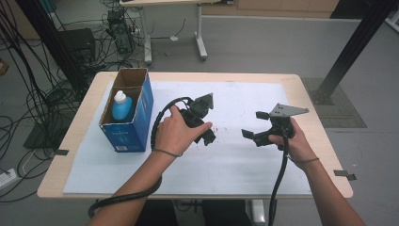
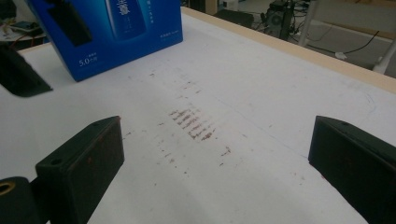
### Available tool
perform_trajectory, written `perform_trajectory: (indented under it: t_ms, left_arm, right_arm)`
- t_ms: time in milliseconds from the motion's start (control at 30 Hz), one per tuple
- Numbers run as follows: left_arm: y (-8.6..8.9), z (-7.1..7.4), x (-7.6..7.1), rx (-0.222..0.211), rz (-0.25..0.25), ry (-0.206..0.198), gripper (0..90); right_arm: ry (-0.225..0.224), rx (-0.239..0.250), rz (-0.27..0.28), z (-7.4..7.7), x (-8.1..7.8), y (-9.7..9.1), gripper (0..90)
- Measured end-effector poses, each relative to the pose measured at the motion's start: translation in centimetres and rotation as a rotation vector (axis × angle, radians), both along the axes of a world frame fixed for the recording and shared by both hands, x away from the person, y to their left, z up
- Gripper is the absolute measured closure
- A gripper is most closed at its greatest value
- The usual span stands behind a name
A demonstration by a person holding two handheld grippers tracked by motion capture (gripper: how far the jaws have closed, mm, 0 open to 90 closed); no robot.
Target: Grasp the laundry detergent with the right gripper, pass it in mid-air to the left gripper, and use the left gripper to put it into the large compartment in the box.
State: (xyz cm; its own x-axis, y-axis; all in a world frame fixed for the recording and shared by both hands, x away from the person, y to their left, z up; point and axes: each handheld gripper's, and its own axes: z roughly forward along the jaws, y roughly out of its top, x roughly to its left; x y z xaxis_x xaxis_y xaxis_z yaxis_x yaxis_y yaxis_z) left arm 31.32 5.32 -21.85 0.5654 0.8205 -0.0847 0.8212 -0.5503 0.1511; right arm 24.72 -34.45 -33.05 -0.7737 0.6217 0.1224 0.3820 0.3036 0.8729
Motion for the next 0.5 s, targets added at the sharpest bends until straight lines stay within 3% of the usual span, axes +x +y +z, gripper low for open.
perform_trajectory:
  t_ms: [200,233,500]
  left_arm:
    - [-0.38,-0.85,-0.13,0.003,-0.007,0.009,5.3]
    - [-0.31,-0.93,-0.12,-0.003,-0.005,0.008,5.3]
    - [-0.08,-1.09,-0.40,-0.016,-0.003,-0.002,5.2]
  right_arm:
    - [0.016,0.001,-0.015,0.11,0.08,0.12,3.3]
    - [-0.001,-0.003,-0.001,-0.02,0.29,0.03,3.3]
    - [-0.001,-0.008,-0.004,0.01,0.25,0.39,3.2]
